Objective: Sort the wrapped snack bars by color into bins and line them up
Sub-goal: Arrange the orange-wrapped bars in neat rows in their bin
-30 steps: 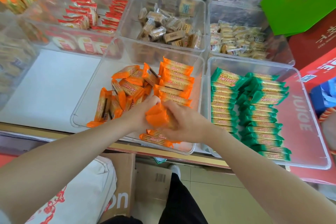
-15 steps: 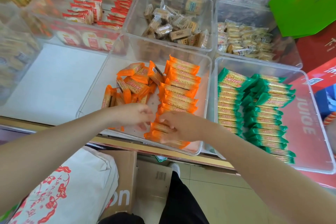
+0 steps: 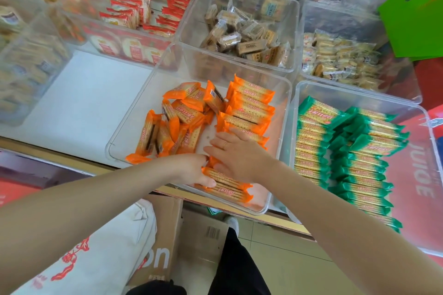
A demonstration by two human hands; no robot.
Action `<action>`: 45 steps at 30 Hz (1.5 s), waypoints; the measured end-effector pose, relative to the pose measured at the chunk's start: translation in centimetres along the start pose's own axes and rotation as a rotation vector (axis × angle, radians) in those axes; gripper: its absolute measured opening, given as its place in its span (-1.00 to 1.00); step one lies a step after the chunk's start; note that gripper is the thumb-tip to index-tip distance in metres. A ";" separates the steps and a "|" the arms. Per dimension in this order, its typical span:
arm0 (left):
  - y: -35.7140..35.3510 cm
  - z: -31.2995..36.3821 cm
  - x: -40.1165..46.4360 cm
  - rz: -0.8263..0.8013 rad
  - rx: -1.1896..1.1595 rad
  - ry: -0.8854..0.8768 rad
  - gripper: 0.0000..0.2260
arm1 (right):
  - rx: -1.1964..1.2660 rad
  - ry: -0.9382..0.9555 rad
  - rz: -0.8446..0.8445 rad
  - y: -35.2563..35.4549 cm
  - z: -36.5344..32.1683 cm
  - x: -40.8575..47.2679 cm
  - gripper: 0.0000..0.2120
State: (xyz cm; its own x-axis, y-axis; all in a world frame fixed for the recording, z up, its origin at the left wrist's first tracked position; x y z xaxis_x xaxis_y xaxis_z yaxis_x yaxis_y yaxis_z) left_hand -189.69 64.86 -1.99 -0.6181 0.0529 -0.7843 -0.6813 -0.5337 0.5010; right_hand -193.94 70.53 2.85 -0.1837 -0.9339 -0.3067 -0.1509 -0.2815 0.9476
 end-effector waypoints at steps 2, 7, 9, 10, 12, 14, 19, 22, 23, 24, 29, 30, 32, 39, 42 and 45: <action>-0.7 0.9 0.1 -0.048 -0.068 -0.063 -0.47 | -0.040 -0.003 -0.010 -0.1 0.8 -0.2 -0.55; -3.2 3.5 -0.1 -0.108 -0.176 -0.096 -0.40 | -0.078 0.055 -0.107 -0.5 1.0 -1.2 -0.34; -2.6 3.6 -0.1 -0.089 -0.154 -0.099 -0.39 | 0.080 0.050 -0.026 1.3 1.2 -1.0 -0.39; -1.9 3.4 -0.4 -0.066 -0.160 -0.103 -0.41 | 0.201 0.028 0.080 2.8 1.7 -0.8 -0.46; 0.7 2.5 -1.3 0.048 -0.201 -0.088 -0.43 | 0.355 -0.076 0.275 5.5 3.9 0.3 -0.63; 4.3 0.8 -2.5 0.275 -0.287 -0.074 -0.56 | 0.381 -0.194 0.281 6.2 5.9 2.8 -0.74; 12.3 -3.0 -5.5 0.825 -0.312 -0.057 -0.73 | 0.194 -0.246 0.051 4.9 9.3 9.7 -0.56; 13.3 -2.9 -3.9 0.830 -0.133 -0.097 -0.65 | -0.079 -0.103 -0.077 3.9 8.4 11.2 -0.55; 13.3 -2.8 -2.9 0.789 -0.076 -0.090 -0.61 | -0.153 -0.077 -0.096 3.8 8.2 11.3 -0.56; 13.1 -2.8 -1.7 0.731 -0.009 -0.062 -0.57 | -0.205 -0.067 -0.107 3.9 8.3 11.2 -0.57; 12.3 -3.8 3.2 0.541 0.205 0.169 -0.45 | -0.086 -0.029 0.054 6.0 10.2 9.0 -0.71; 12.3 -3.9 3.7 0.536 0.168 0.193 -0.44 | 0.011 0.002 0.175 7.0 10.5 8.2 -0.74; 12.5 -4.1 4.2 0.571 0.084 0.221 -0.47 | 0.198 -0.003 0.403 8.9 11.8 6.0 -0.79; 12.7 -5.1 3.6 0.701 -0.459 0.271 -0.70 | 0.565 -0.171 0.499 8.7 13.3 2.5 -0.74; 12.7 -5.6 3.0 0.686 -0.743 0.340 -0.45 | 0.613 -0.160 0.464 7.6 12.6 2.7 -0.76; 12.2 -5.7 1.5 0.682 -1.108 0.278 -0.49 | 0.666 -0.160 0.508 7.4 11.8 2.6 -0.74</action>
State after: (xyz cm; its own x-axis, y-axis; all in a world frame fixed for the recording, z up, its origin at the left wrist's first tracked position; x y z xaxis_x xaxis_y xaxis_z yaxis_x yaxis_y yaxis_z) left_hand -196.72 53.61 0.83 -0.5151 -0.6007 -0.6114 0.4905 -0.7916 0.3644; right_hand -207.05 68.62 8.00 -0.5117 -0.8550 0.0850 -0.5437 0.3988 0.7385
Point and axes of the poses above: each hand's wrist, its own x-axis towards the middle knuckle, its own y-axis out of the back of the hand, z = x × y, the point moved 9 cm from there along x, towards the middle knuckle, and after that the axes turned 3 degrees about -z, right-handed, at the moved point
